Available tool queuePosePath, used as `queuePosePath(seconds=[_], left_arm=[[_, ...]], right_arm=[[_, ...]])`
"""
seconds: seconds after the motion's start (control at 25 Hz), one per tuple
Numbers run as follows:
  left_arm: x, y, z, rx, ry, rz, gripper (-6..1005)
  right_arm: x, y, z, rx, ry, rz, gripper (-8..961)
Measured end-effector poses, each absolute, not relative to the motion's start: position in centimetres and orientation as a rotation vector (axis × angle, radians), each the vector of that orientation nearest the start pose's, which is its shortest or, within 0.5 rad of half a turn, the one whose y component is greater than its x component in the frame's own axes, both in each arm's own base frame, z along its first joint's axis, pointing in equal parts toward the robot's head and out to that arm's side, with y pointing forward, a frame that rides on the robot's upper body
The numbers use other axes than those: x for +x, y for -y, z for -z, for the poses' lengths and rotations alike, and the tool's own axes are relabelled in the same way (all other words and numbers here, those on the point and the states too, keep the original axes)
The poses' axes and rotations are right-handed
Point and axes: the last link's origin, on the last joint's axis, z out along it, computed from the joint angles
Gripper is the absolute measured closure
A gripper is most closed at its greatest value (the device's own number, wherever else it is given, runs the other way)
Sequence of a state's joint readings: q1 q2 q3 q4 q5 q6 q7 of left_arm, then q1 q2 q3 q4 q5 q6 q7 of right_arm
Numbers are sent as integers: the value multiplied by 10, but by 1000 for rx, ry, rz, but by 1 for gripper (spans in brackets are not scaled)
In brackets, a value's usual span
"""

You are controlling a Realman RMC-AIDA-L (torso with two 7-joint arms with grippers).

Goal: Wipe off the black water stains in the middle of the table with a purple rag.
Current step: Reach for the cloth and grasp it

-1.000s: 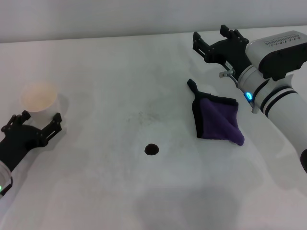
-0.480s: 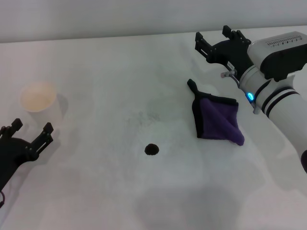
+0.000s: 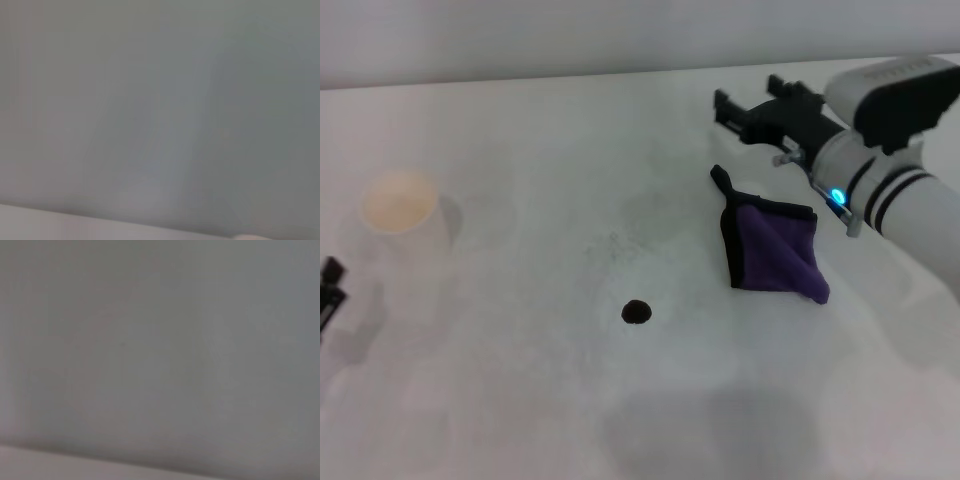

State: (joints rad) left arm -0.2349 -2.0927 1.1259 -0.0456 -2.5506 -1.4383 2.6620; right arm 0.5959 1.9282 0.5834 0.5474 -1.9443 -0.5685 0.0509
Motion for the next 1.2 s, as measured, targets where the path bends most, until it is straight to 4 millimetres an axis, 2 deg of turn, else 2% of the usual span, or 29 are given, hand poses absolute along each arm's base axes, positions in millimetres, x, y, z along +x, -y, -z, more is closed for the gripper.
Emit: queuePosePath(seconds=[0.12, 0.24, 0.44, 0.52, 0.56, 0.72, 1.2], left_arm=[[-376, -223, 19, -1651, 769, 818, 116], [-380, -225, 14, -1624, 766, 798, 115], [-382, -231, 10, -1601, 735, 766, 115], [-381, -236, 9, -1599, 733, 762, 115], [-381, -238, 10, -1602, 733, 762, 115], [-377, -248, 11, -1608, 731, 763, 116], [-378, -254, 6, -1573, 728, 767, 116]], right_arm=[[262, -402, 57, -2000, -819, -441, 127], [252, -412, 51, -2097, -821, -268, 127], [228, -411, 35, -2172, -732, -78, 127], [222, -406, 28, -2200, -719, 6, 127], [223, -395, 18, -2225, -745, 90, 127], [226, -382, 0, -2252, -774, 158, 128], [211, -347, 0, -2408, -845, 324, 128]])
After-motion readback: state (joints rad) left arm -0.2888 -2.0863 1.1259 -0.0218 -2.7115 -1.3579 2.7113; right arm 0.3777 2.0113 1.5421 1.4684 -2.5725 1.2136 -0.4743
